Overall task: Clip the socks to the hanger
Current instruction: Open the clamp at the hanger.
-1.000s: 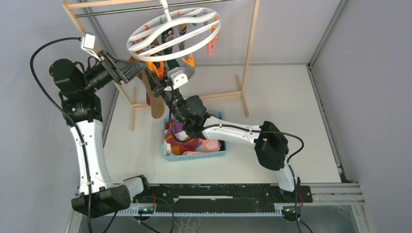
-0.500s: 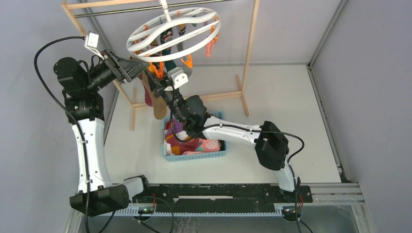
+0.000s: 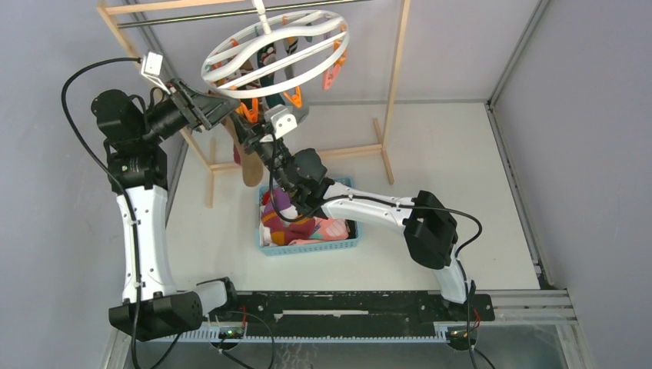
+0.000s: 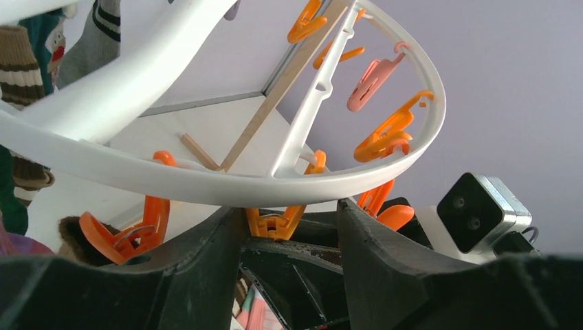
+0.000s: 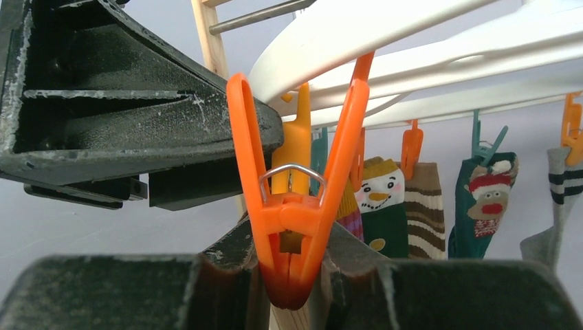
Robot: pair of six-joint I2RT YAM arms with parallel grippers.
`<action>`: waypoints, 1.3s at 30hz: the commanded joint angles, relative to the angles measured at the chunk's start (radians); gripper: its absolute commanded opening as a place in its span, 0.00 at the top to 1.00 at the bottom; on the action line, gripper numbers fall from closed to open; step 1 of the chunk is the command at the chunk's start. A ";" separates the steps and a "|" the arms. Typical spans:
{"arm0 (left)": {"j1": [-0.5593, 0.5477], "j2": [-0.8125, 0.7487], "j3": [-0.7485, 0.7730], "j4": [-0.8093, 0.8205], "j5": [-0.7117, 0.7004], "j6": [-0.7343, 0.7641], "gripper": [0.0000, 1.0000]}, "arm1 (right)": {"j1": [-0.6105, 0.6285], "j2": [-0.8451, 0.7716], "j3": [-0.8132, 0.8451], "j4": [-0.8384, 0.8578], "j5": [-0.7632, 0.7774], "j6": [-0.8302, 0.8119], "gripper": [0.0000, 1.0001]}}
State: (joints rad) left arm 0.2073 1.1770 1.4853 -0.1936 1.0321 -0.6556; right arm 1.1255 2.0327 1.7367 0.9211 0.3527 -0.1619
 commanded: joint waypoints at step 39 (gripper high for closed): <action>-0.022 -0.048 0.024 -0.044 -0.109 0.099 0.93 | 0.010 -0.355 -0.373 -0.166 0.035 0.154 0.40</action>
State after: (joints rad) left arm 0.1879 1.1542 1.4651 -0.2119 0.9447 -0.5598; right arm 1.1343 1.8286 1.4776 0.8028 0.3294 -0.1059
